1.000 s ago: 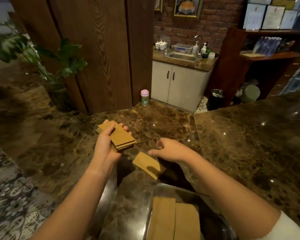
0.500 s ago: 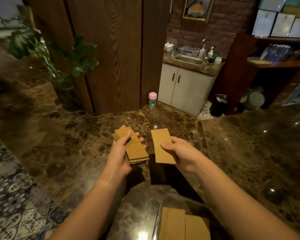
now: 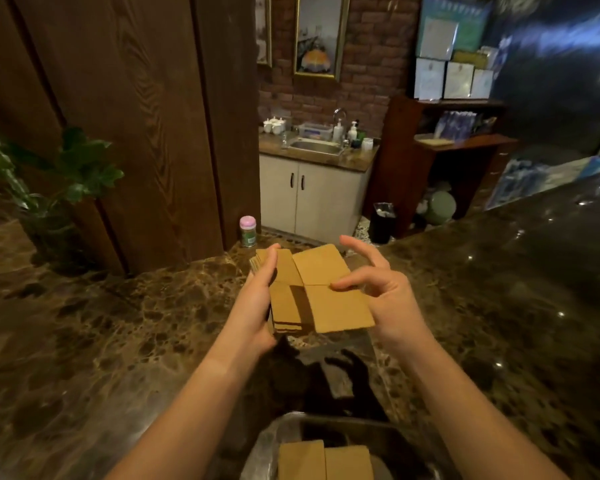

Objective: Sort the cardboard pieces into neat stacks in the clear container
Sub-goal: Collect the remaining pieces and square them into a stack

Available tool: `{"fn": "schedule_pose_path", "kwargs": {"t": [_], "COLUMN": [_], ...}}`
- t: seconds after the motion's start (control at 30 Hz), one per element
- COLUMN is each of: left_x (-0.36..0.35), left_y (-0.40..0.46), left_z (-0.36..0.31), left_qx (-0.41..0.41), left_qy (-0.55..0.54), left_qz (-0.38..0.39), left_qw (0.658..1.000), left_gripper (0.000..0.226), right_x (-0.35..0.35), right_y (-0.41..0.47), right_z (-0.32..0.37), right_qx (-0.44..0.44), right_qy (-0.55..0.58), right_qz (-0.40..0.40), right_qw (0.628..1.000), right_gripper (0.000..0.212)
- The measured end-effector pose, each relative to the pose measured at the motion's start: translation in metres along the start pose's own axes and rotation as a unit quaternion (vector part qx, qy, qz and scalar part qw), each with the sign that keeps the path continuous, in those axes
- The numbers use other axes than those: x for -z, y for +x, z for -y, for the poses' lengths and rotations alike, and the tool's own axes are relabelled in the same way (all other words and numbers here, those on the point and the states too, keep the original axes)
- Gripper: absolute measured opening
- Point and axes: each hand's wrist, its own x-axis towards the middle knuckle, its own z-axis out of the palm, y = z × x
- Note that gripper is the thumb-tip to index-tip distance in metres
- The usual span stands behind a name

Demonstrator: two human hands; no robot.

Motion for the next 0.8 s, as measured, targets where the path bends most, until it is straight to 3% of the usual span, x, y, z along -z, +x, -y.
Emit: {"fn": "schedule_pose_path", "kwargs": {"t": [0.13,0.2,0.3,0.37,0.43,0.5,0.57,0.67,0.8], "left_x": [-0.019,-0.022,-0.026,-0.031,-0.038,-0.042,-0.04,-0.021,-0.008], "left_y": [0.0,0.004,0.013,0.021,0.028,0.034,0.039,0.052,0.069], "left_z": [0.009,0.016,0.026,0.034,0.045,0.058,0.064,0.057,0.064], "left_qx": [0.003,-0.034,-0.1,-0.159,-0.228,-0.279,-0.274,-0.223,-0.148], "left_qy": [0.002,0.044,0.047,0.02,0.047,0.127,0.177,0.203,0.263], "left_qz": [0.067,0.059,0.047,0.035,0.003,-0.008,0.001,-0.022,-0.034], "left_qw": [0.998,0.997,0.993,0.986,0.972,0.952,0.945,0.953,0.953], "left_gripper": [0.036,0.051,0.064,0.062,0.058,0.056,0.055,0.041,0.032], "right_x": [0.002,0.007,0.014,0.015,0.011,0.006,0.005,0.021,0.038], "right_y": [-0.006,-0.006,-0.005,-0.006,-0.004,0.004,0.009,0.008,0.003], "right_z": [-0.013,-0.017,-0.017,-0.023,-0.031,-0.039,-0.047,-0.068,-0.09], "right_qx": [0.028,-0.004,-0.12,-0.235,-0.318,-0.353,-0.358,-0.282,-0.158], "right_qy": [-0.184,-0.186,0.063,0.236,0.3,0.317,0.303,0.196,-0.045], "right_qz": [-0.002,0.01,-0.013,-0.013,-0.015,-0.066,-0.125,-0.165,-0.115], "right_qw": [0.983,0.982,0.991,0.943,0.9,0.877,0.874,0.924,0.98], "right_gripper": [0.043,0.047,0.039,0.051,0.061,0.045,0.033,0.035,0.033]}}
